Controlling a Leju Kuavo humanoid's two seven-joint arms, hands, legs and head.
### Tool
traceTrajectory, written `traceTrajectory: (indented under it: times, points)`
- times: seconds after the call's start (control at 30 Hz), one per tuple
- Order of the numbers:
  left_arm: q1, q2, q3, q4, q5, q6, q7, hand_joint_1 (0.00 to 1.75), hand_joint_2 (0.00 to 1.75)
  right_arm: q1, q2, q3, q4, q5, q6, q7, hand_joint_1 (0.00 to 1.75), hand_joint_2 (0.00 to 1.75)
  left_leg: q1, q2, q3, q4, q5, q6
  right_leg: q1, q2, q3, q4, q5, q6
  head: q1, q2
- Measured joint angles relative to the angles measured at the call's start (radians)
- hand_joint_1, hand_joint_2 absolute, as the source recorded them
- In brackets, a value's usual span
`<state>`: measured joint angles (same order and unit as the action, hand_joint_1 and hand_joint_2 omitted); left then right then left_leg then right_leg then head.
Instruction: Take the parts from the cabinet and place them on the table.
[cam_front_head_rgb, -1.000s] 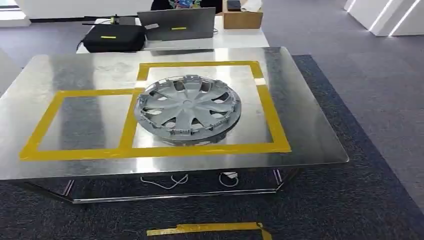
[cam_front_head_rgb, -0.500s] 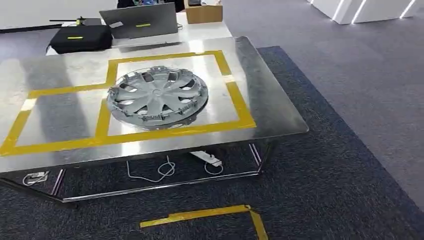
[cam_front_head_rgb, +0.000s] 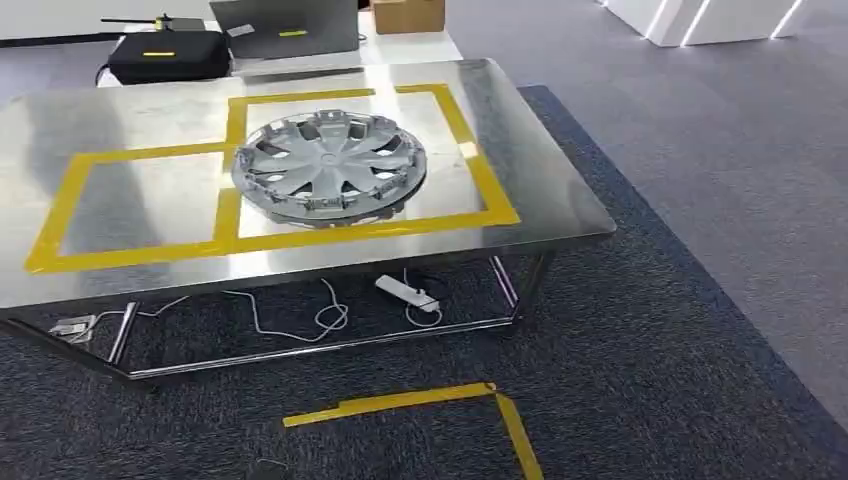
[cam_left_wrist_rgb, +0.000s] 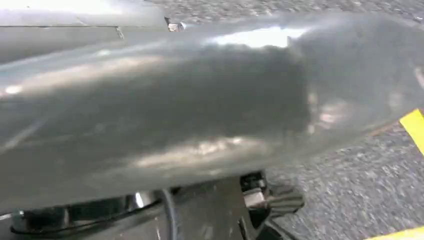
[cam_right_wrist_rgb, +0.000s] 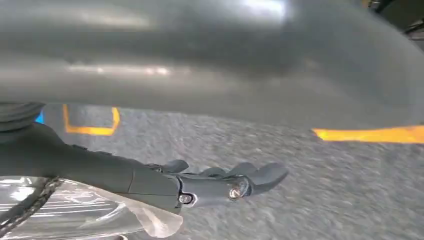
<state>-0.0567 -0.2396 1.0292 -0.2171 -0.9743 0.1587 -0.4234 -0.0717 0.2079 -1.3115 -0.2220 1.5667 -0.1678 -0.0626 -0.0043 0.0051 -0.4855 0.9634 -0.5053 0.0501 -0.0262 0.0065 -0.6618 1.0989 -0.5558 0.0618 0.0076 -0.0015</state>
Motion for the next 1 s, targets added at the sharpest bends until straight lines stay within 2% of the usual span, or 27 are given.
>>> traceTrajectory:
  times: [0.03,0.07,0.1,0.13,0.17,0.2,0.23,0.27,0.3,0.33,0.4,0.43,0.47,0.53,0.57,0.6,0.63,0.67,0.7,0.73,0.77,0.8,0.83,0.9,0.93,0.97,1.0]
  points:
    - [0.002,0.000,0.000,0.000,0.000,0.000,0.000,0.00,0.00,0.000,0.000,0.003,0.000,0.000,0.000,0.000,0.00,0.00,-0.003,0.002,-0.016,0.000,0.012,0.002,0.001,0.000,-0.016,0.077,-0.058,0.002,0.002,0.000]
    - [0.002,-0.001,0.000,0.000,0.000,0.000,-0.001,0.00,0.00,0.000,0.000,0.006,0.000,0.000,-0.001,0.000,0.00,0.00,-0.007,0.005,-0.034,0.002,0.026,0.004,0.001,0.000,-0.029,0.153,-0.092,0.002,0.000,0.000]
    - [0.003,-0.001,0.000,0.000,-0.001,0.000,-0.002,0.00,0.00,0.000,0.000,0.010,0.000,0.001,-0.001,0.000,0.00,0.00,-0.010,0.006,-0.051,0.003,0.039,0.005,0.002,0.000,-0.030,0.201,-0.090,0.002,0.001,0.000]
    - [0.003,-0.001,0.000,0.000,-0.001,0.002,-0.002,0.00,0.00,0.000,0.000,0.013,0.000,0.001,-0.001,0.000,0.00,0.00,-0.012,0.007,-0.070,0.005,0.052,0.004,0.004,-0.001,-0.015,0.215,-0.056,-0.001,0.000,0.000]
    - [0.003,-0.001,0.000,0.000,-0.002,0.003,-0.002,0.00,0.00,0.001,0.000,0.017,0.000,0.002,-0.001,0.000,0.00,0.00,-0.015,0.007,-0.088,0.008,0.065,0.004,0.007,-0.001,0.018,0.194,-0.007,-0.005,0.001,0.000]
    - [0.003,-0.001,0.000,0.000,-0.002,0.003,-0.002,0.00,0.00,0.001,0.000,0.018,0.000,0.002,-0.001,0.000,0.00,0.00,-0.017,0.007,-0.106,0.010,0.076,0.003,0.009,0.000,0.070,0.138,0.032,-0.012,0.000,0.000]
    - [0.003,-0.002,0.000,0.000,-0.003,0.003,-0.003,0.00,0.00,-0.001,0.000,0.018,0.000,0.002,-0.001,0.000,0.00,0.00,-0.018,0.005,-0.116,0.015,0.087,0.001,0.014,0.001,0.143,0.046,0.037,-0.021,0.000,0.000]
    - [0.003,-0.004,0.000,0.000,-0.003,0.003,-0.003,0.00,0.00,-0.003,0.000,0.021,0.000,0.002,-0.002,-0.001,0.00,0.00,-0.020,0.004,-0.124,0.021,0.094,-0.003,0.020,0.005,0.233,-0.066,0.003,-0.031,0.000,0.000]
    - [0.003,-0.005,0.000,-0.001,-0.003,0.003,-0.003,0.00,0.00,-0.005,0.000,0.025,0.000,0.003,-0.003,-0.003,0.00,0.00,-0.025,0.003,-0.129,0.030,0.101,-0.005,0.022,0.002,0.293,-0.164,-0.020,-0.034,0.002,0.000]
    - [0.003,-0.006,0.000,-0.001,-0.003,0.004,-0.003,0.00,0.00,-0.006,0.000,0.027,0.000,0.003,-0.003,-0.003,0.00,0.00,-0.025,0.005,-0.134,0.031,0.113,-0.009,0.023,0.003,0.294,-0.185,-0.036,-0.035,0.001,0.000]
    - [0.003,-0.006,0.000,-0.002,-0.003,0.005,-0.002,0.00,0.00,-0.006,0.000,0.034,0.000,0.004,-0.004,-0.003,0.00,0.00,-0.022,0.004,-0.143,0.028,0.135,-0.019,0.026,0.002,0.277,-0.176,-0.024,-0.045,0.002,0.000]
    - [0.005,-0.005,0.001,-0.002,-0.003,0.006,-0.002,0.00,0.00,-0.004,0.001,0.035,0.002,0.005,-0.003,-0.003,0.00,0.00,-0.019,0.001,-0.148,0.032,0.125,-0.026,0.017,-0.008,0.266,-0.179,-0.010,-0.053,0.002,0.000]
    - [0.008,-0.005,0.001,-0.002,-0.003,0.006,-0.002,0.00,0.00,-0.002,0.001,0.036,0.002,0.004,-0.003,-0.003,0.00,0.00,-0.017,-0.002,-0.158,0.056,0.070,-0.037,0.018,-0.011,0.254,-0.178,0.001,-0.061,-0.001,0.000]
    - [0.011,-0.004,0.001,-0.002,-0.002,0.006,-0.002,0.00,0.00,0.002,0.001,0.040,0.002,0.004,-0.003,-0.003,0.00,0.00,-0.008,-0.003,-0.186,0.188,-0.058,-0.052,0.018,-0.016,0.225,-0.173,0.022,-0.067,-0.004,0.000]
    - [0.010,-0.003,0.001,-0.002,-0.002,0.006,-0.002,0.00,0.00,0.003,0.001,0.041,0.002,0.004,-0.003,-0.003,0.00,0.00,-0.004,-0.002,-0.200,0.269,-0.104,-0.058,0.018,-0.020,0.206,-0.169,0.034,-0.066,-0.003,0.000]
    - [0.010,-0.003,0.001,-0.002,-0.002,0.006,-0.002,0.00,0.00,0.003,0.001,0.042,0.003,0.004,-0.003,-0.003,0.00,0.00,0.000,-0.002,-0.203,0.334,-0.115,-0.063,0.017,-0.024,0.186,-0.163,0.045,-0.064,-0.004,0.000]
    - [0.010,-0.002,0.001,-0.002,-0.002,0.006,-0.002,0.00,0.00,0.003,0.001,0.042,0.003,0.004,-0.003,-0.003,0.00,0.00,0.003,-0.002,-0.194,0.353,-0.090,-0.066,0.016,-0.027,0.174,-0.154,0.053,-0.062,-0.004,0.000]
    - [0.011,-0.001,0.001,-0.002,-0.002,0.006,-0.002,0.00,0.00,0.003,0.001,0.042,0.003,0.004,-0.003,-0.003,0.00,0.00,0.007,-0.002,-0.165,0.336,-0.046,-0.068,0.015,-0.030,0.152,-0.143,0.061,-0.060,-0.004,0.000]
    - [0.011,0.000,0.001,-0.003,-0.002,0.006,-0.002,0.00,0.00,0.003,0.002,0.043,0.003,0.004,-0.003,-0.003,0.00,0.00,0.010,-0.002,-0.124,0.288,-0.008,-0.070,0.014,-0.031,0.132,-0.131,0.068,-0.057,-0.004,0.000]
    - [0.011,0.000,0.001,-0.004,-0.002,0.006,-0.002,0.00,0.00,0.003,0.002,0.043,0.003,0.004,-0.003,-0.003,0.00,0.00,0.013,-0.002,-0.064,0.207,0.009,-0.071,0.013,-0.032,0.116,-0.121,0.073,-0.053,-0.003,0.000]
    - [0.010,0.000,0.001,-0.005,-0.003,0.008,-0.002,0.00,0.00,0.003,0.002,0.045,0.003,0.004,-0.003,-0.005,0.00,0.00,0.015,0.000,0.005,0.105,-0.010,-0.069,0.014,-0.032,0.103,-0.111,0.078,-0.047,-0.005,0.000]
    - [0.009,0.000,0.001,-0.005,-0.004,0.009,-0.002,0.00,0.00,0.002,0.002,0.048,0.003,0.004,-0.003,-0.007,0.00,0.00,0.009,-0.001,0.043,0.032,-0.035,-0.062,0.017,-0.033,0.093,-0.102,0.083,-0.040,-0.004,0.000]
    - [0.009,0.000,0.001,-0.005,-0.006,0.010,-0.002,0.00,0.00,0.002,0.003,0.049,0.003,0.004,-0.003,-0.009,0.00,0.00,0.008,-0.002,0.041,0.021,-0.044,-0.052,0.017,-0.034,0.086,-0.102,0.095,-0.034,-0.004,0.000]
    - [0.011,-0.001,0.001,-0.005,-0.008,0.011,-0.002,0.00,0.00,0.002,0.003,0.049,0.003,0.004,-0.003,-0.010,0.00,0.00,0.003,-0.003,0.027,0.022,-0.037,-0.042,0.014,-0.036,0.076,-0.105,0.114,-0.023,-0.004,0.000]
    - [0.014,-0.002,0.001,-0.005,-0.008,0.013,-0.002,0.00,0.00,0.005,0.003,0.050,0.003,0.004,-0.003,-0.010,0.00,0.00,0.006,-0.002,0.016,0.013,-0.023,-0.027,0.014,-0.034,0.069,-0.104,0.113,-0.015,-0.005,0.000]
    - [0.012,-0.003,0.001,-0.005,-0.009,0.013,-0.002,0.00,0.00,0.006,0.003,0.050,0.003,0.004,-0.002,-0.010,0.00,0.00,0.008,0.002,0.006,0.012,-0.011,-0.015,0.011,-0.024,0.057,-0.089,0.076,-0.012,-0.003,0.000]
    - [0.012,-0.004,0.001,-0.006,-0.009,0.014,-0.002,0.00,0.00,0.007,0.003,0.050,0.003,0.004,-0.002,-0.010,0.00,0.00,0.006,0.002,-0.009,0.013,-0.001,-0.004,0.012,-0.018,0.034,-0.039,0.016,-0.012,-0.001,0.000]
